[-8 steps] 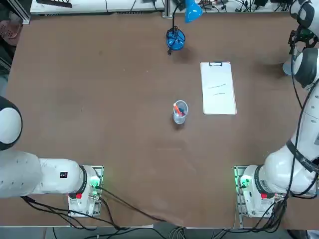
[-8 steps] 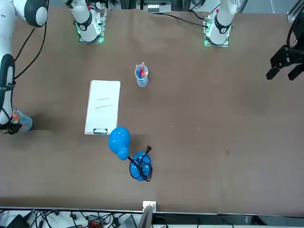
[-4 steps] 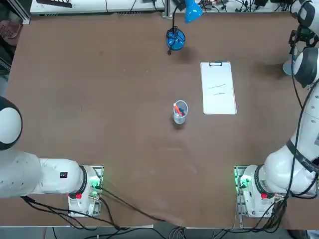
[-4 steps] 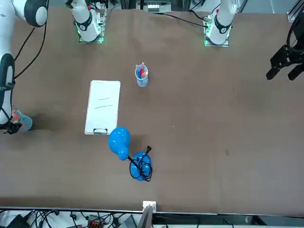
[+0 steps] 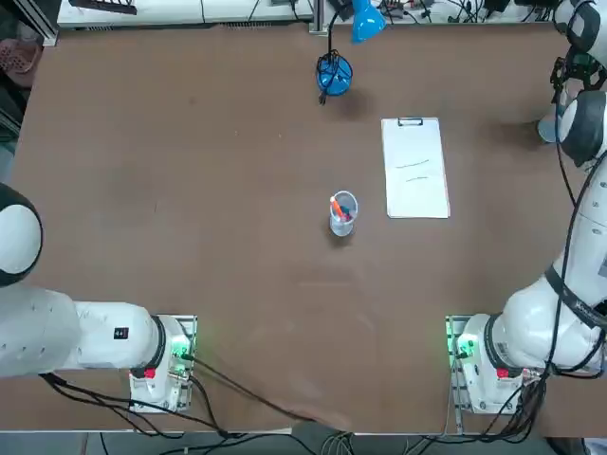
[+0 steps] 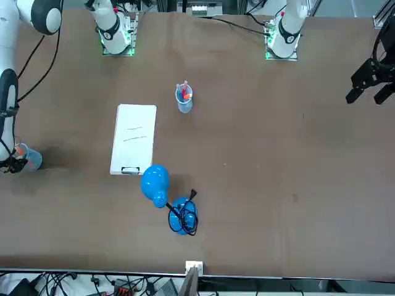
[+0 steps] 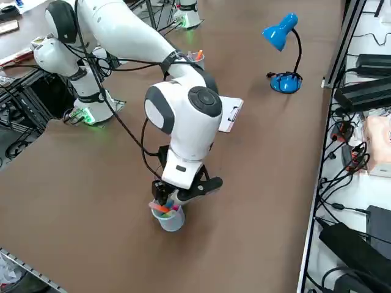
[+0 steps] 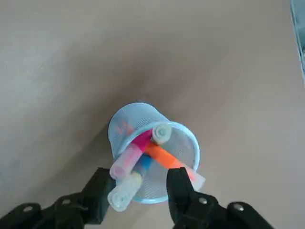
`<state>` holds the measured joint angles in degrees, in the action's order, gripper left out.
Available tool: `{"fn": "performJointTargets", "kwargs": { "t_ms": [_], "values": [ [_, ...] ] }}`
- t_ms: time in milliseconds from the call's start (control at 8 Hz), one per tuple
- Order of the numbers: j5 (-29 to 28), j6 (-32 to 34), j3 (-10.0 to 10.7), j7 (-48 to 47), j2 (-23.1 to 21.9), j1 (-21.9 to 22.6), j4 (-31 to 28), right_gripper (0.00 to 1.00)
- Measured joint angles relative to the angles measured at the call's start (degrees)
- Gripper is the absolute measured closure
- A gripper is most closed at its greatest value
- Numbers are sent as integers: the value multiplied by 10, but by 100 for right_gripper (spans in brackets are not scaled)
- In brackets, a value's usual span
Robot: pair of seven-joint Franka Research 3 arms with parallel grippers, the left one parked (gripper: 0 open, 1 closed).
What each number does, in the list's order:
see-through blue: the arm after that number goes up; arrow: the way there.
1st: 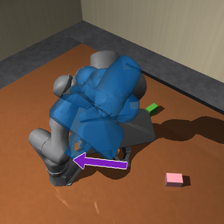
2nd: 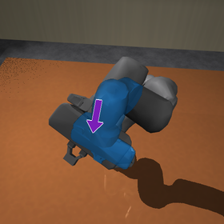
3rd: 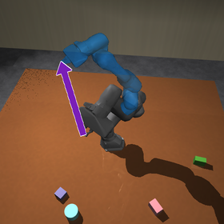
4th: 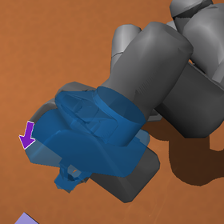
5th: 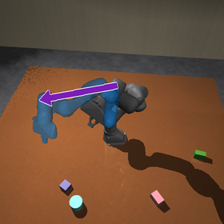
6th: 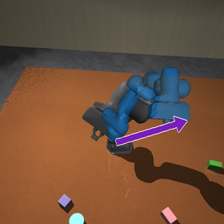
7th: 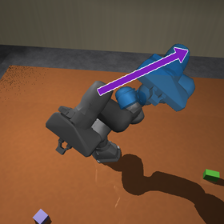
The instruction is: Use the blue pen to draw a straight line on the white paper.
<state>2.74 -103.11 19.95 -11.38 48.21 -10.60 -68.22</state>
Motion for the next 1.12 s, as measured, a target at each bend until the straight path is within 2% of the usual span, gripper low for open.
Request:
{"fn": "performJointTargets", "kwargs": {
  "t_ms": [1000,1125],
  "values": [
    [-1,-1,1,-2,0,-3,1,44],
    [-2,-1,1,-2,0,-3,1,50]
  ]
}}
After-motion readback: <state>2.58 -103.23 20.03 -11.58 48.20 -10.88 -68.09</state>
